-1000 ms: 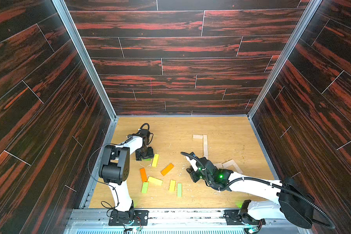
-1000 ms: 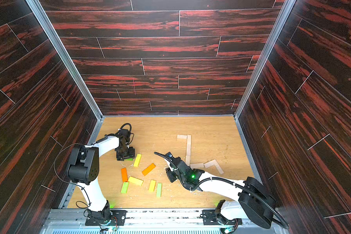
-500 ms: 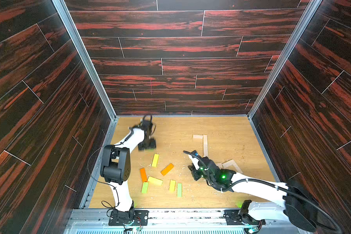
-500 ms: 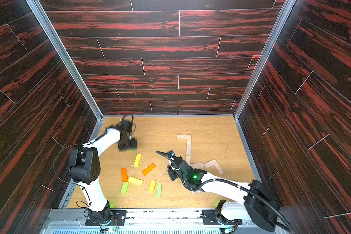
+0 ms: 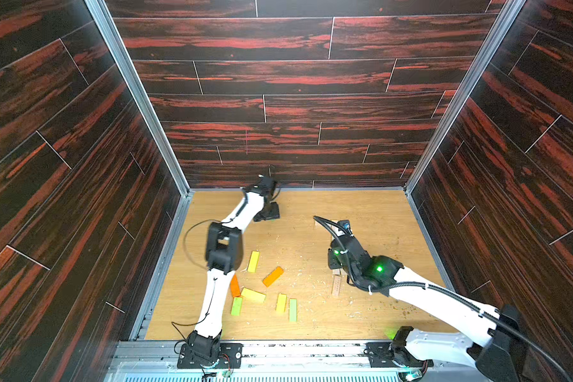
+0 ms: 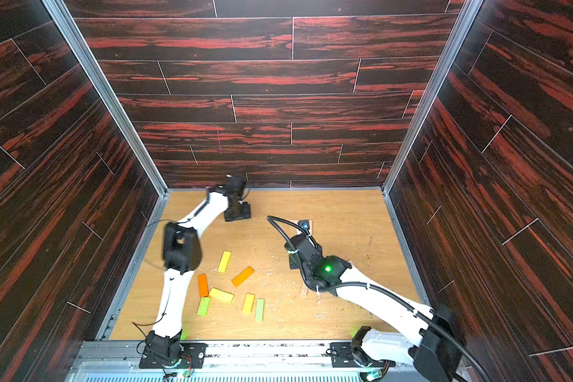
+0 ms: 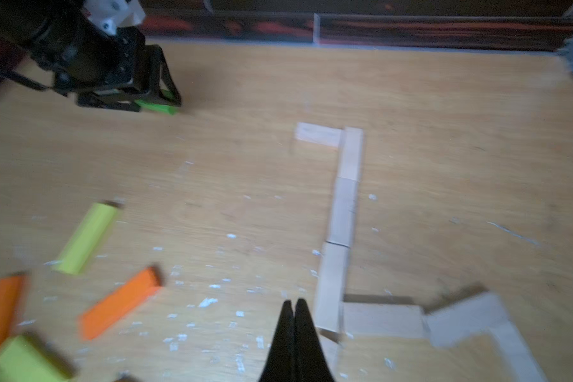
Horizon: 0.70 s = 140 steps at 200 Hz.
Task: Assemble a giraffe with building blocks
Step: Place the building block at the center of the board.
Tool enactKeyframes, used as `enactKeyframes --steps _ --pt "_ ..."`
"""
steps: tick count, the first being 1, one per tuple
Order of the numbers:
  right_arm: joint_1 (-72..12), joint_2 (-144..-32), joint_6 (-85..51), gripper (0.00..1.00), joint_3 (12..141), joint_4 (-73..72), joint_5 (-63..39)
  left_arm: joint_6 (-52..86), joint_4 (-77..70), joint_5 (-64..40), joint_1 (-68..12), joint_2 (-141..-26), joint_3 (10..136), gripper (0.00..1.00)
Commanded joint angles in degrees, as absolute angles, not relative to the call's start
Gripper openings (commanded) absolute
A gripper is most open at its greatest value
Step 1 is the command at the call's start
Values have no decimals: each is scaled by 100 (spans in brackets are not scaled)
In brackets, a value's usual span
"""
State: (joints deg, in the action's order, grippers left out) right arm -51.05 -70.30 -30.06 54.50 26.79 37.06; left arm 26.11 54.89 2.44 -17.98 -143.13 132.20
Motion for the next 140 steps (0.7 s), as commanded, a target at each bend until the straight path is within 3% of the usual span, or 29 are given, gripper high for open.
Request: enactKeyframes --steps 1,30,66,122,140 --pt "-5099 -6962 -3156 1 5341 2954 3716 2810 6236 456 -1800 -14724 14004 56" --pt "-5080 -6895 -3111 5 5124 2506 3144 2946 6540 722 -1794 -15147 14432 56" --pt "-5080 -7189 -3139 12 5159 2447 2762 3157 6479 970 -1735 -14957 13958 56" --pt "-5080 -7359 -3153 42 5089 2205 2282 3249 6179 687 -1527 -14517 13120 62" --pt "-5080 -7441 -3168 46 5114 2180 2174 3214 6099 661 -1518 -14501 13110 69"
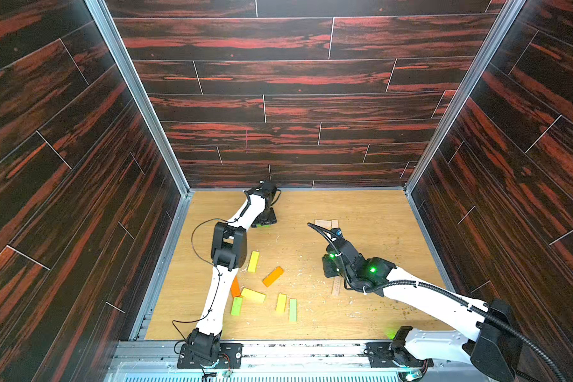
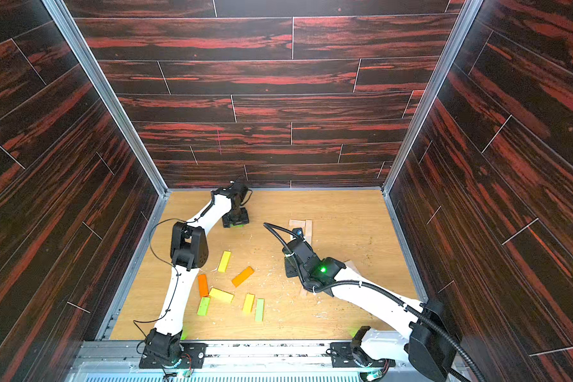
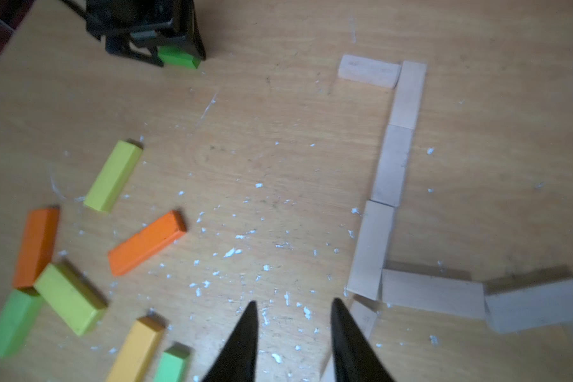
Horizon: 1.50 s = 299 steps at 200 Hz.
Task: Assemble a giraffe with building blocks
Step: Place the building block at the center of the board, then pick up the building block from the center of the board.
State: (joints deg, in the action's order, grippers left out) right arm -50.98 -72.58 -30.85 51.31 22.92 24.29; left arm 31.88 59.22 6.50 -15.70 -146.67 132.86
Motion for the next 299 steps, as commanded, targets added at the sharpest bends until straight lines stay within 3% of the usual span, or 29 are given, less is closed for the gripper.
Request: enactKeyframes --steps 1,66,93,119,146,176,229,299 --pt "-5080 -7452 -3171 46 5115 2180 2168 3216 6099 660 -1510 -14501 13116 70" --pt "-5080 -7528 -3218 46 5221 2246 2073 2960 6274 165 -1512 -14113 13391 100" --pt "-5080 -7531 -3131 49 5162 2014 1723 2697 6334 391 -1688 -13122 12968 100" --pt "-5175 -7658 -2955 54 5030 1431 1102 2584 5532 478 -1772 -11540 11021 99" --pt "-5621 -7954 -2564 53 5027 925 1292 2438 4980 367 -1773 -10213 8988 98" --pt "-5782 -7967 -2163 53 4695 74 1278 2304 4928 -128 -1775 -9387 7727 97" --pt "-5783 -8033 -1092 51 4434 -989 2004 2259 4696 -673 -1768 -9213 6706 95" --pt "-5783 -7915 -1203 51 4327 -968 2038 2083 4721 -659 -1767 -10190 6896 81"
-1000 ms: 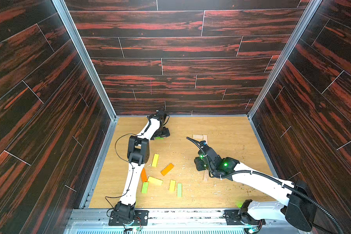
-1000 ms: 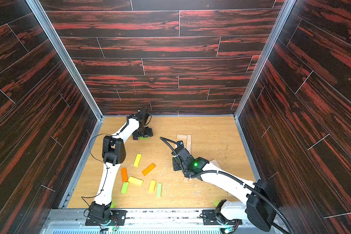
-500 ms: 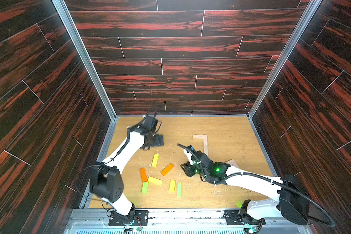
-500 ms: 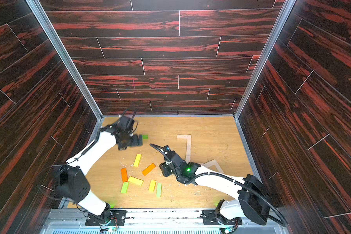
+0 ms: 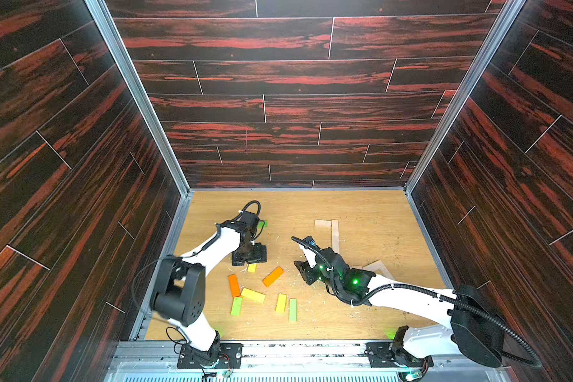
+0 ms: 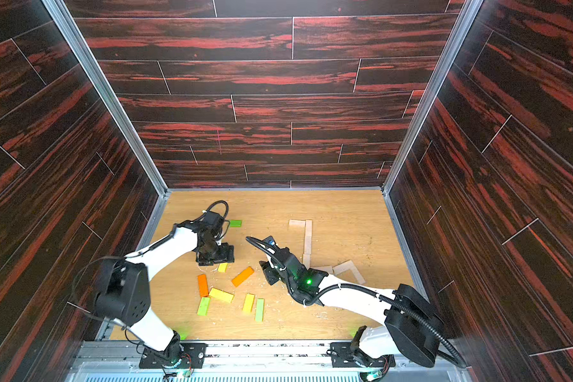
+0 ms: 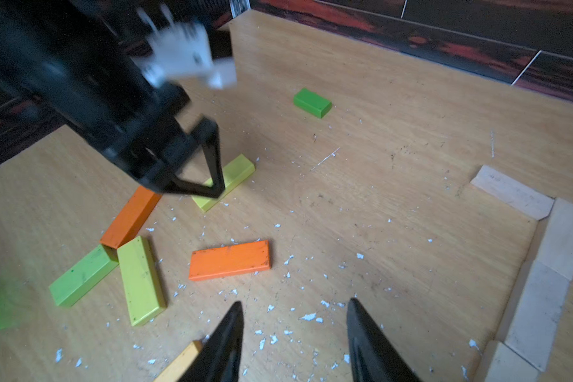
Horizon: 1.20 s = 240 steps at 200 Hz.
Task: Assemble a giraffe with building blocks
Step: Pick up the building block from the center of the board, then assemble the building block at the center of the board.
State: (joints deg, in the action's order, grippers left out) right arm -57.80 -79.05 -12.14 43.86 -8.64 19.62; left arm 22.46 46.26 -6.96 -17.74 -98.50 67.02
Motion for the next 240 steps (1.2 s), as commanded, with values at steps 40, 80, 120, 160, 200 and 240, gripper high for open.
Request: enactKeyframes --steps 40,80,120,160,200,240 --pt "-5782 -7832 -1313 51 4293 -844 2039 2067 4880 -186 -1768 -10561 7035 73" --pt "-5783 -7849 -1328 51 4285 -766 2087 2013 4937 -247 -1800 -10757 7084 57" --pt "-5783 -7789 -1338 51 4312 -647 2187 1986 4989 -121 -1837 -10993 7286 43" --pt "-5783 -7614 -1347 50 4289 -507 2302 1947 5013 -187 -1939 -11168 7703 26" --pt "-5770 -7576 -1346 50 4320 -415 2390 1908 5334 -227 -2030 -11693 8860 18" --pt "-5691 -7473 -1411 50 4368 -301 2374 1951 5811 -302 -2154 -12473 10330 17"
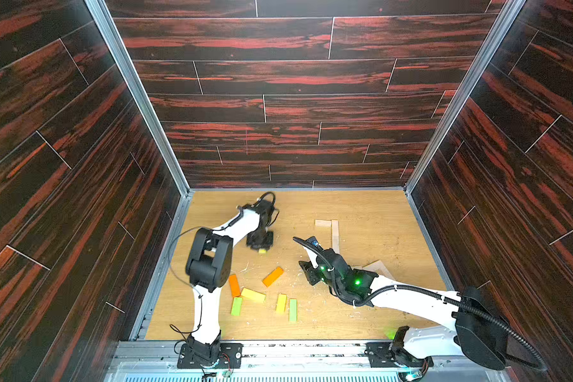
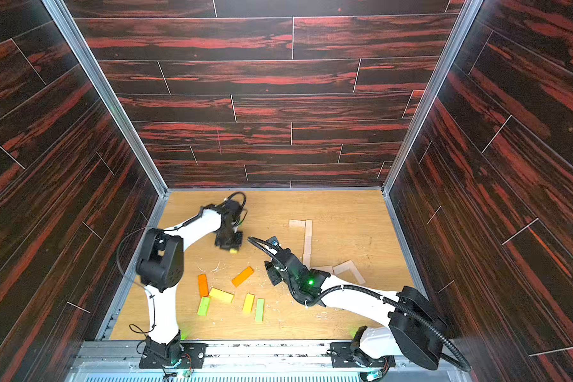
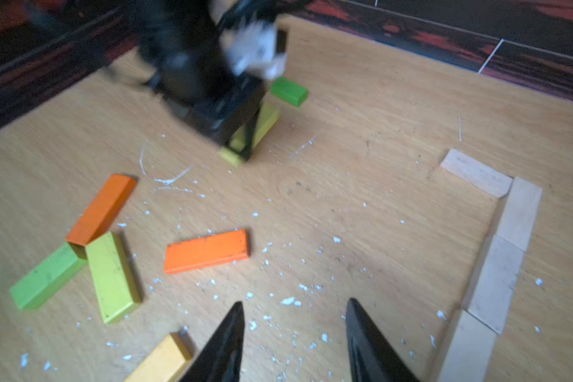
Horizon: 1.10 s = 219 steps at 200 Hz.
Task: Assemble a giraffe with building blocks
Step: Assemble the building block at the center of the board.
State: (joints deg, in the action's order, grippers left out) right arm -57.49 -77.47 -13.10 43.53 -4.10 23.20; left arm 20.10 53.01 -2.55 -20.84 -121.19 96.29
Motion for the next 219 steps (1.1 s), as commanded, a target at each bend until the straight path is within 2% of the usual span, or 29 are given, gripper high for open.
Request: enactKeyframes --steps 1,74,116,124,136,154,173,192,219 --pt "-5689 -7468 -1409 50 4368 -300 2369 1951 5828 -305 -2158 -12503 10368 17" --pt "-5511 -7506 -1436 50 4394 -264 2235 1961 6728 178 -2197 -13910 12440 17" --pt "-5450 -7497 -1438 50 4368 -255 2203 1984 7276 261 -2185 -14376 13004 21" --pt "-5434 -7489 -1428 50 4360 -264 2190 1998 7284 316 -2185 -14380 12983 25" --pt "-5415 -7473 -1441 50 4342 -280 2179 2028 7332 403 -2180 -14364 12958 38" --pt "-5397 -7471 -1451 50 4324 -307 2155 2039 7264 387 -2177 -14276 12844 65" --pt "-5391 -7475 -1472 50 4315 -325 2145 2048 7214 345 -2180 -14170 12770 75" --pt "-5388 -7462 -1485 50 4300 -334 2127 2074 7122 300 -2171 -14092 12724 73" --pt "-5387 -7456 -1494 50 4280 -334 2110 2078 7002 260 -2163 -14165 12791 57"
